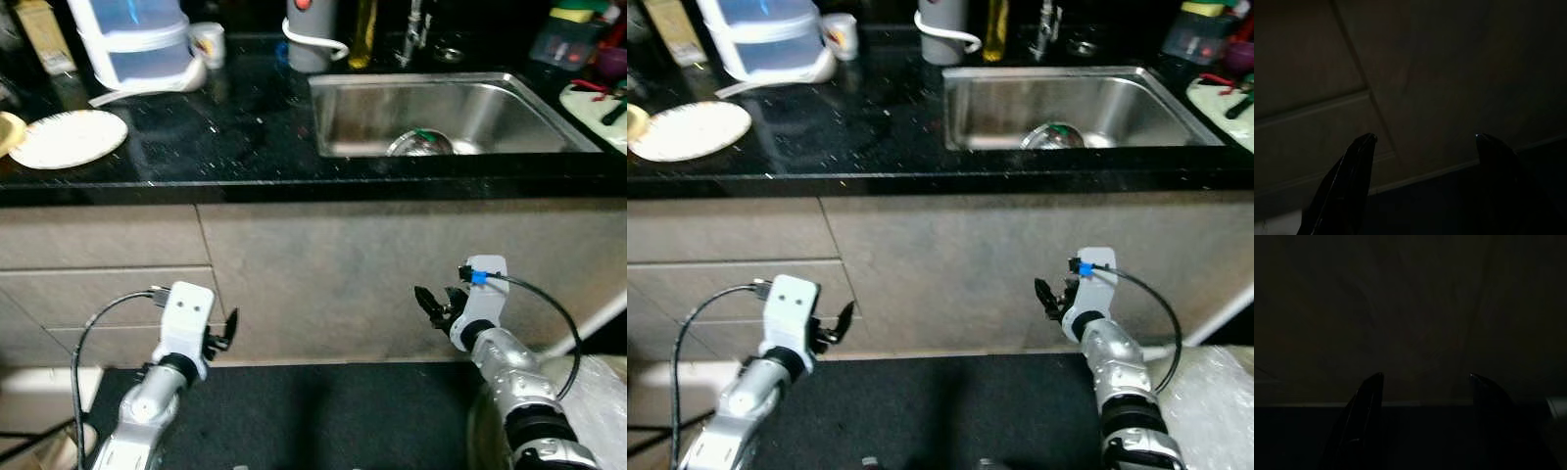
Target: Kitchen organization
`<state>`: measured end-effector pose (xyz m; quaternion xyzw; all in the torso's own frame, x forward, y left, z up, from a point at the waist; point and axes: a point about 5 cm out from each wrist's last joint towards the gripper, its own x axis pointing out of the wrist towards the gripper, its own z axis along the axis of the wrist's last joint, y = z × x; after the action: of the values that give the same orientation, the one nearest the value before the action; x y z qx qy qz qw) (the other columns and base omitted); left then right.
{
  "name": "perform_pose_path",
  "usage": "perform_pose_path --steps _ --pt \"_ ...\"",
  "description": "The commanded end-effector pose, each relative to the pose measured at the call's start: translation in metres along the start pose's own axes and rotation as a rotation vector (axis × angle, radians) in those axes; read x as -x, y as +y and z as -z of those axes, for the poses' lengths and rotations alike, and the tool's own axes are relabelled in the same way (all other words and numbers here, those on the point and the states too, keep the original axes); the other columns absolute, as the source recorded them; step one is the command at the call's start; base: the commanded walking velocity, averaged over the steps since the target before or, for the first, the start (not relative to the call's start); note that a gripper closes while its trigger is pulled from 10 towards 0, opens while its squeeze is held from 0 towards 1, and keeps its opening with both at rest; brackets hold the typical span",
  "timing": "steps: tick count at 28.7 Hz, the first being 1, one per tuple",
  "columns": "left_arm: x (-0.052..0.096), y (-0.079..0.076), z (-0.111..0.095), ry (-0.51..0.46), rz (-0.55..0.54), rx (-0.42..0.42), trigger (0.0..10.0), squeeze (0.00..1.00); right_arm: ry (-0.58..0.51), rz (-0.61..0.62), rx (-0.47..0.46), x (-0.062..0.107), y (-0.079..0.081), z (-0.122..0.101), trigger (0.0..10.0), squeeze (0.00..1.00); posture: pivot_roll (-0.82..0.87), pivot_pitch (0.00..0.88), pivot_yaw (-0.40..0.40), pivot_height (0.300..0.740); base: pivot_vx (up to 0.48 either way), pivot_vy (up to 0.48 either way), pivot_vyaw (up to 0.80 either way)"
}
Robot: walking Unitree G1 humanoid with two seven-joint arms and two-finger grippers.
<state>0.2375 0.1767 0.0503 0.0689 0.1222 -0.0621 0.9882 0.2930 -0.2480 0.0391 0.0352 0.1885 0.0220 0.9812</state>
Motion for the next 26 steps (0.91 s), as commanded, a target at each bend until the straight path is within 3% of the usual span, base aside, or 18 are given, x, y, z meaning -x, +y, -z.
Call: perform_pose_path --steps 1,4,5,8,16,26 --pt "0.005 0.008 0.013 0.035 -0.037 0.021 10.0 0.0 0.023 0.034 0.007 0.002 -0.001 0.009 10.0 0.0 0.02 0.072 -0.015 0.74 0.0 0.0 0.0" --pt "0.01 0.012 0.028 0.065 -0.07 0.097 10.0 0.0 0.077 0.065 0.013 0.008 -0.004 0.028 10.0 0.0 0.02 0.072 -0.018 0.74 0.0 0.0 0.0" --pt "0.014 0.02 0.046 0.112 -0.122 0.118 10.0 0.0 0.13 0.107 -0.003 0.016 -0.011 0.049 10.0 0.0 0.02 0.076 -0.02 0.74 0.0 0.0 0.0" --pt "0.02 0.024 0.064 0.17 -0.15 0.102 10.0 0.0 0.16 0.142 -0.035 0.023 -0.017 0.063 10.0 0.0 0.02 0.076 -0.022 0.74 0.0 0.0 0.0" --pt "0.021 0.024 0.083 0.221 -0.176 0.121 10.0 0.0 0.203 0.209 -0.065 0.03 -0.024 0.075 10.0 0.0 0.01 0.073 -0.022 0.74 0.0 0.0 0.0" --pt "0.007 0.029 0.092 0.283 -0.181 0.154 10.0 0.0 0.258 0.246 0.015 0.027 -0.025 0.077 10.0 0.0 -0.01 0.061 -0.009 0.74 0.0 0.0 0.0"
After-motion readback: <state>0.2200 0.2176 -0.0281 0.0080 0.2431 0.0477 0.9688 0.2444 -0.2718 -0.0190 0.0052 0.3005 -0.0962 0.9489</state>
